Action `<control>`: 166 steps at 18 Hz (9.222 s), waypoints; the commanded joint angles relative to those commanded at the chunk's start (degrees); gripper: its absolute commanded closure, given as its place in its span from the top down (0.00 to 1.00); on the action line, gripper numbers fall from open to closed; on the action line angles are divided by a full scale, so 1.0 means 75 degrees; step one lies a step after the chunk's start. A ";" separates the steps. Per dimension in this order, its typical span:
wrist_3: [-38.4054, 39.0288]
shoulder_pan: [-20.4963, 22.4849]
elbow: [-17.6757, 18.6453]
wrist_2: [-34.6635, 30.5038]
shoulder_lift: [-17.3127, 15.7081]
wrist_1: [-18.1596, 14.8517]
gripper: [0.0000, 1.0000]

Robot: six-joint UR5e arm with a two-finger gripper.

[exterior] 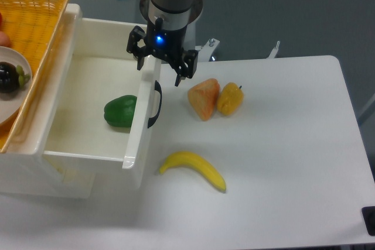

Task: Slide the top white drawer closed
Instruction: 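Move the gripper away from the drawer toward the orange fruit and lower it, then raise the gripper and move it toward the open drawer's front panel, then position the gripper against the drawer front beside its black handle, then push the drawer front with the gripper into the cabinet until shut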

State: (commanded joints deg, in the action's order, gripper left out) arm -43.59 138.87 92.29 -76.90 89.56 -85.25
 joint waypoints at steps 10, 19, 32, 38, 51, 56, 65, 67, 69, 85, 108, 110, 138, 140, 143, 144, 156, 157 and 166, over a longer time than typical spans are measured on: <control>0.0024 0.0246 0.0129 -0.1228 0.0644 0.0128 1.00; 0.0058 0.0703 0.0070 -0.1442 0.1171 0.0503 1.00; 0.0961 0.0727 0.0152 -0.1969 0.2038 0.1124 1.00; 0.1336 0.0657 0.0152 -0.1254 0.2355 0.1195 1.00; 0.1383 0.0527 0.0129 -0.0797 0.2660 0.1172 1.00; 0.1406 0.0387 0.0129 -0.0750 0.2648 0.1172 1.00; 0.1406 0.0141 0.0258 -0.0762 0.2648 0.1137 1.00; 0.1383 0.0141 0.0281 -0.0750 0.2613 0.1125 1.00; 0.1383 0.0141 0.0281 -0.0750 0.2590 0.1125 1.00; 0.1395 0.0035 0.0281 -0.0434 0.2402 0.0996 1.00; 0.1512 -0.0398 0.0281 -0.0281 0.2285 0.0985 1.00; 0.1512 -0.0398 0.0281 -0.0258 0.2285 0.0984 1.00; 0.1500 -0.0223 0.0176 -0.0246 0.2637 0.1055 1.00; 0.1500 -0.0234 0.0199 -0.0234 0.2625 0.1031 1.00; 0.1500 -0.0363 0.0199 -0.0234 0.2625 0.1031 1.00; 0.1500 -0.0363 0.0199 -0.0223 0.2625 0.1031 1.00; 0.1488 -0.0539 0.0199 0.0011 0.2520 0.0984 1.00; 0.1488 -0.0574 0.0199 0.0023 0.2520 0.0984 1.00; 0.1488 -0.0726 0.0211 0.0094 0.2496 0.0984 1.00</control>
State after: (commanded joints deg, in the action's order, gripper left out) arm -32.43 133.42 93.87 -76.20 108.28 -77.87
